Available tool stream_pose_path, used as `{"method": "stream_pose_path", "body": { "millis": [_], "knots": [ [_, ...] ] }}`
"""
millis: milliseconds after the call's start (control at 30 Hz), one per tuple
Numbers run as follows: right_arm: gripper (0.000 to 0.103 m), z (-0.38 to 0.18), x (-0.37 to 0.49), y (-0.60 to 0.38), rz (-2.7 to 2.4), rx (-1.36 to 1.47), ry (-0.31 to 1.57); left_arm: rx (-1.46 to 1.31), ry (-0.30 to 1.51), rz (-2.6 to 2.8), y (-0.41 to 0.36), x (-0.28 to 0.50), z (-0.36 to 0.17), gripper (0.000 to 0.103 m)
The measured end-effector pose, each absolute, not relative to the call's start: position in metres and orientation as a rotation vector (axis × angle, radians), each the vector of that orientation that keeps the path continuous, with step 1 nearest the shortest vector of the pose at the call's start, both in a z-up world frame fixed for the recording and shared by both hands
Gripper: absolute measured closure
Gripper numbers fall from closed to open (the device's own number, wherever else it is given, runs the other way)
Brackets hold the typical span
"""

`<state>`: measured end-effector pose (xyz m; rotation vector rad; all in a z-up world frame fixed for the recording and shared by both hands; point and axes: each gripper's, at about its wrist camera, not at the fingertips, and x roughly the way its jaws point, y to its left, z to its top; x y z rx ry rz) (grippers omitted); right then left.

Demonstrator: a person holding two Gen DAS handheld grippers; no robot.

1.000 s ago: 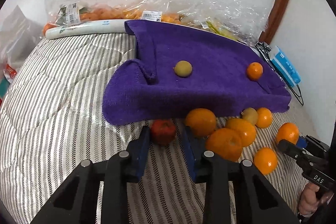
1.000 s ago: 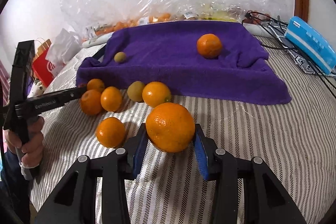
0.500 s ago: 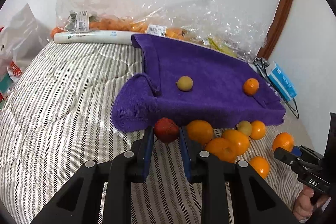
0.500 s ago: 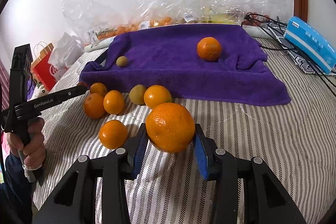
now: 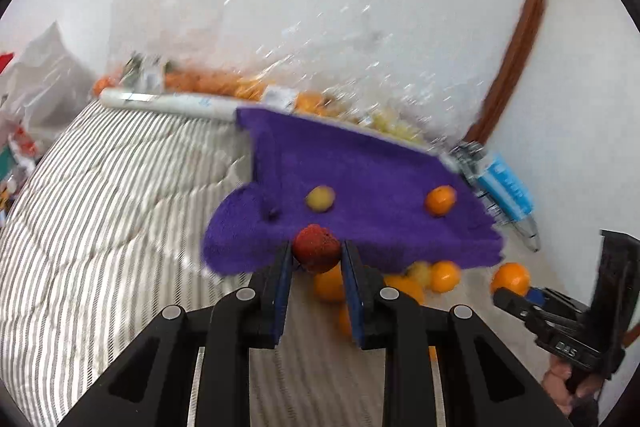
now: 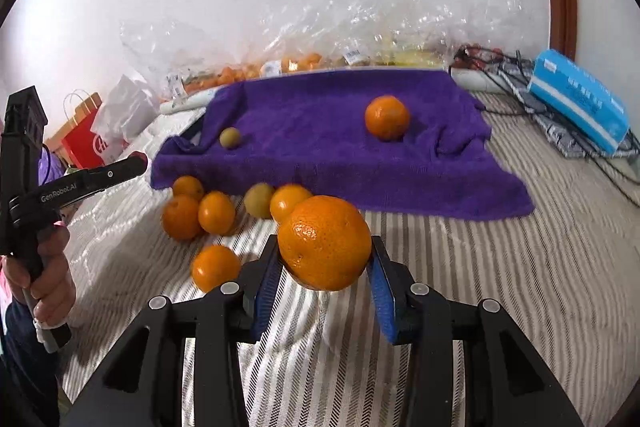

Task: Organize fruits
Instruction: 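Lift and carry the orange with the right tool while the left tool carries the red fruit onto the towel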

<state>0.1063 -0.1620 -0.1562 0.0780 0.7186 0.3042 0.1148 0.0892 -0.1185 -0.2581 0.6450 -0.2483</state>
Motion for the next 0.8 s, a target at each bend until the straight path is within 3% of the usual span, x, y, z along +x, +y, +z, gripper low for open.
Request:
{"method": "stream_pose_path", "body": {
  "millis": [233, 800],
  "knots": [
    [0.061, -0.125, 0.127, -0.171, 0.303, 0.088, 0.64, -0.262, 0.611, -0.295, 0.077, 0.13, -0.093, 0.079],
    [0.061, -0.105, 0.203, -0.202, 0.236, 0.081, 0.547, -0.292, 0.653, -0.193, 0.062, 0.202, -0.107, 0.079]
  ]
}}
